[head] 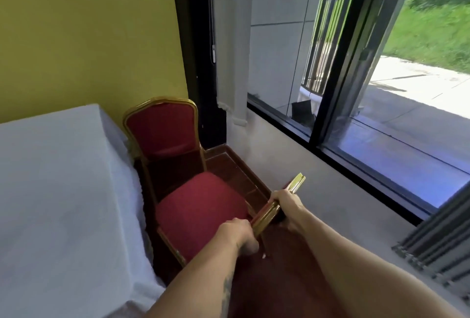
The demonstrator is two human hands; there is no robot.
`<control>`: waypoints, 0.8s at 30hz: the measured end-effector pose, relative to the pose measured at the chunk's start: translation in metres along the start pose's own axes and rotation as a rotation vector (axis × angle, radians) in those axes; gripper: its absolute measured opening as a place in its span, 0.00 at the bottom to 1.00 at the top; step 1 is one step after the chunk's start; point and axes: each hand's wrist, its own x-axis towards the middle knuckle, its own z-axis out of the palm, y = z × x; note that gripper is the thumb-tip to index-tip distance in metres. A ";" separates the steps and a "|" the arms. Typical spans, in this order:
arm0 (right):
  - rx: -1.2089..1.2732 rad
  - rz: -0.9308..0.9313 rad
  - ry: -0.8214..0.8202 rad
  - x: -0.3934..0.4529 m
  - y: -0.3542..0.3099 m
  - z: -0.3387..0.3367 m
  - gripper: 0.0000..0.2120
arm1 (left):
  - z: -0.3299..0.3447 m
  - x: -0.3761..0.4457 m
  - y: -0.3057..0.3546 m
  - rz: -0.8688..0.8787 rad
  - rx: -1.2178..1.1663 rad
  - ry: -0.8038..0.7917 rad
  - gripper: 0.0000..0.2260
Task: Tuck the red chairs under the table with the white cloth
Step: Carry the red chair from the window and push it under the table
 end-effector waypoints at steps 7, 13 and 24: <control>-0.137 0.007 -0.184 0.042 -0.030 -0.010 0.10 | -0.007 0.018 0.027 -0.085 -0.083 -0.002 0.25; -0.243 0.027 -0.301 0.073 -0.045 0.010 0.11 | -0.023 0.033 0.019 -0.116 -0.111 -0.058 0.22; -0.285 0.004 -0.278 0.108 -0.049 0.048 0.35 | -0.002 0.042 -0.016 -0.244 -0.485 -0.027 0.27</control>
